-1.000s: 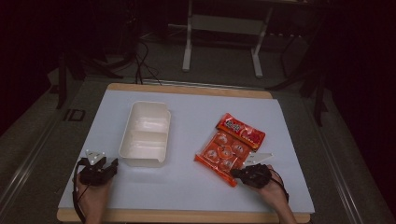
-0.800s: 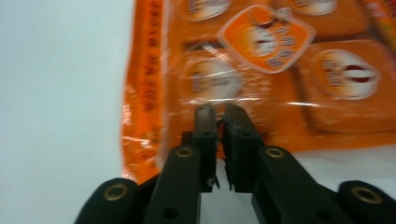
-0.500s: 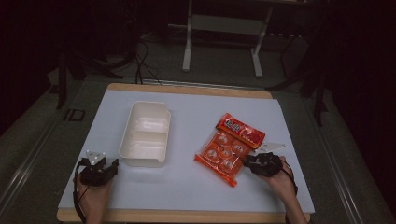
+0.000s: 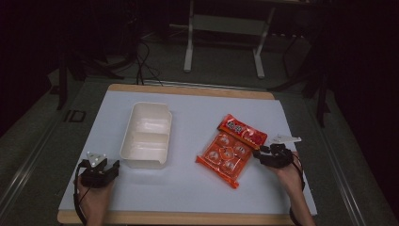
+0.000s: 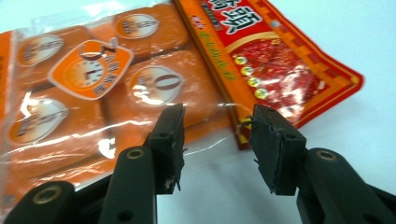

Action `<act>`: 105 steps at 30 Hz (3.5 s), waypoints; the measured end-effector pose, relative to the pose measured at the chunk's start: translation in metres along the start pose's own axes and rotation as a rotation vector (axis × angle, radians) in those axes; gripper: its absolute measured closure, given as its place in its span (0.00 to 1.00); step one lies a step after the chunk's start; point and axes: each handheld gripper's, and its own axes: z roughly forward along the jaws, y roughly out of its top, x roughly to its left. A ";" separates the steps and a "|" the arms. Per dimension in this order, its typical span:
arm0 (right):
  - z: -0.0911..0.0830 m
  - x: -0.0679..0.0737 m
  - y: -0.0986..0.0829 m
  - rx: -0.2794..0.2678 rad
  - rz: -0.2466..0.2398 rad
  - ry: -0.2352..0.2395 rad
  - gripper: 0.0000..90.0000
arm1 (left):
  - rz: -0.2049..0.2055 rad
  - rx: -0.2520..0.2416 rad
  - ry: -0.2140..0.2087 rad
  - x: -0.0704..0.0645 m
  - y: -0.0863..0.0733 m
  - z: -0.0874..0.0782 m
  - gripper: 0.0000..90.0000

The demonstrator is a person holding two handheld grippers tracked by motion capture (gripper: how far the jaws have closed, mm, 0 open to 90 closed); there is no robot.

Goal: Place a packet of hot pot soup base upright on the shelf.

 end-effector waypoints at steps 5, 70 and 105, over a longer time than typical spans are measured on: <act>0.006 -0.008 0.003 0.007 0.015 -0.021 0.55 | 0.004 0.002 0.002 -0.001 0.000 0.000 0.58; 0.047 -0.022 0.055 -0.008 -0.006 0.153 0.56 | 0.009 0.001 0.004 -0.002 0.000 0.000 0.56; 0.097 -0.003 0.081 0.238 -0.082 0.014 1.00 | 0.011 0.001 -0.005 -0.003 0.000 0.000 0.56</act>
